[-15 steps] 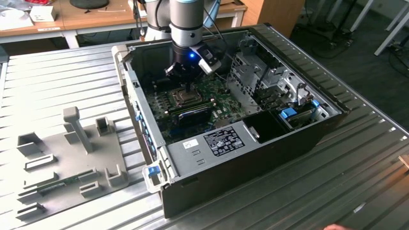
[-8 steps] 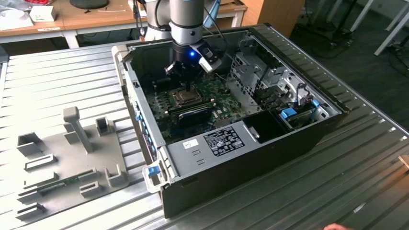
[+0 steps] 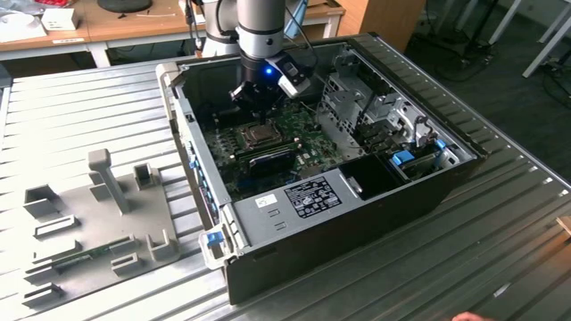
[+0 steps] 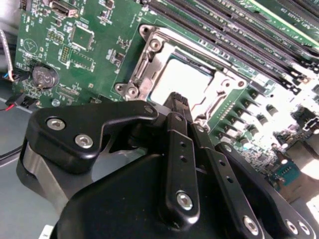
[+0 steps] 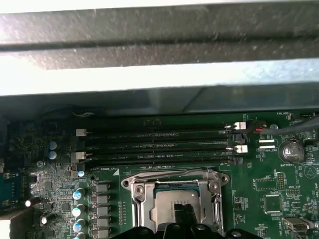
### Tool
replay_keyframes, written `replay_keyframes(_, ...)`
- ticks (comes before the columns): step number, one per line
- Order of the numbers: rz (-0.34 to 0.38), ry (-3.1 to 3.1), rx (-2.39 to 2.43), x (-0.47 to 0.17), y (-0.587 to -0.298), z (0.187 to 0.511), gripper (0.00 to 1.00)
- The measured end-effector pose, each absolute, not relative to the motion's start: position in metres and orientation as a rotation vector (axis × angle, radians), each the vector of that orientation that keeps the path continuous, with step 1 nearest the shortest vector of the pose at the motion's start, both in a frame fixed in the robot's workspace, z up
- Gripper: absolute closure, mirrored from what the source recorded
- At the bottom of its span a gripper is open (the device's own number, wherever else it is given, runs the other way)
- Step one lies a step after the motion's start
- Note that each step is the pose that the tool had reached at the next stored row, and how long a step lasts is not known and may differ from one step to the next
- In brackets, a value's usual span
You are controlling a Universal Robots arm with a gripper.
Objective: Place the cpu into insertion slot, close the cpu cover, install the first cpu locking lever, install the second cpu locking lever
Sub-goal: 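Install the first cpu locking lever, then install the second cpu locking lever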
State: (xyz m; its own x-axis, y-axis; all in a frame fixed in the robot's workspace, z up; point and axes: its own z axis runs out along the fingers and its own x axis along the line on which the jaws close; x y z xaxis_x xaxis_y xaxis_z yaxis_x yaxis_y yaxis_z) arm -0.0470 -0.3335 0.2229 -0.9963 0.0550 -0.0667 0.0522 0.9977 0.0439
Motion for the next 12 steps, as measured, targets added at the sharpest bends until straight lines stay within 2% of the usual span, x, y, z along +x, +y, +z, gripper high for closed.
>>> replay_keyframes(12, 0.065, 3.072, 0.081, -0.0504, -0.3335, 0.2229, 0.90)
